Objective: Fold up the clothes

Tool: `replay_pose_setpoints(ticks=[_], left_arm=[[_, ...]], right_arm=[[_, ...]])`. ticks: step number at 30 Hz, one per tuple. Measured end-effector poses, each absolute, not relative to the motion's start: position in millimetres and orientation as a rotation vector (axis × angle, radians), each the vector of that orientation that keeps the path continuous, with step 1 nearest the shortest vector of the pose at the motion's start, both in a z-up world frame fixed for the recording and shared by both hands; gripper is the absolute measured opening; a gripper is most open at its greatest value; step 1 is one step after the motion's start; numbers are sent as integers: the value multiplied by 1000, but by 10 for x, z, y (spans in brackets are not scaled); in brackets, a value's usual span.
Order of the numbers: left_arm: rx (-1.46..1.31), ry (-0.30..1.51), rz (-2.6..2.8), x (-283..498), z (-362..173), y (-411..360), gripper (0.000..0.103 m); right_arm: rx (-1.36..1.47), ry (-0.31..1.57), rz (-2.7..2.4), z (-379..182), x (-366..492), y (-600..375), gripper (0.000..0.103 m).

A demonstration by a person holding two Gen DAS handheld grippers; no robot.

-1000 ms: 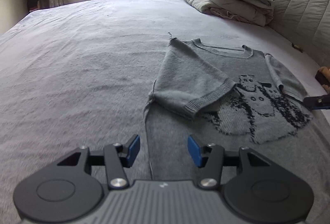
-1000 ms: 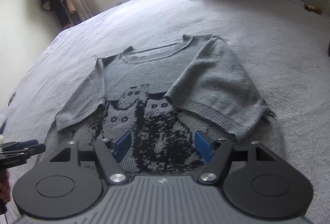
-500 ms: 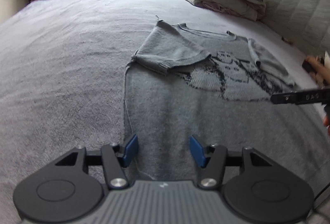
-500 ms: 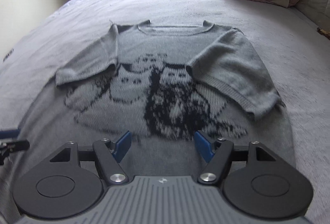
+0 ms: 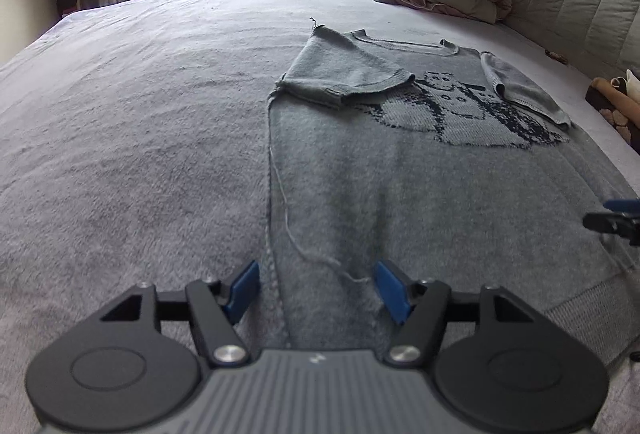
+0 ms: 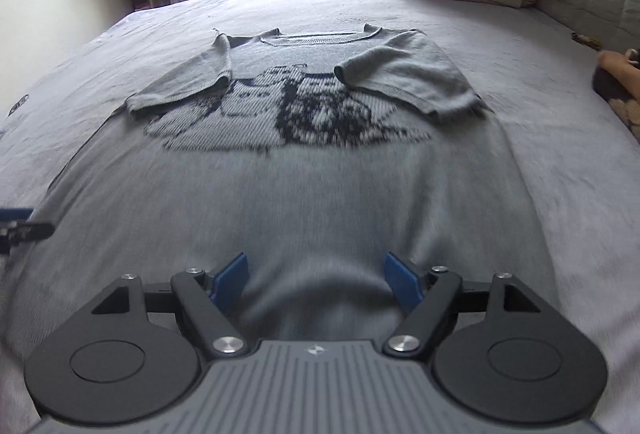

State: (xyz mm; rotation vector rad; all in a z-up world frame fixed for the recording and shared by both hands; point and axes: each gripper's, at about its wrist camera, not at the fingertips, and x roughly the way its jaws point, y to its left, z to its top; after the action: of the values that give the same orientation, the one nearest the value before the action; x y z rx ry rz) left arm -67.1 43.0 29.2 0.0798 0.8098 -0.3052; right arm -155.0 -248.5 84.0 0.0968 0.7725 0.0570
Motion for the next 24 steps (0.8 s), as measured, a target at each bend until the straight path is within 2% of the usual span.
replay_pose_setpoints(ticks=[15, 24], left_arm=[[52, 840, -294, -1214, 299, 592, 74], [-46, 863, -276, -1467, 340, 785, 75]], right_arm=[[82, 802, 29, 822, -2429, -2701, 79], [308, 785, -55, 1005, -2856, -3108, 80]])
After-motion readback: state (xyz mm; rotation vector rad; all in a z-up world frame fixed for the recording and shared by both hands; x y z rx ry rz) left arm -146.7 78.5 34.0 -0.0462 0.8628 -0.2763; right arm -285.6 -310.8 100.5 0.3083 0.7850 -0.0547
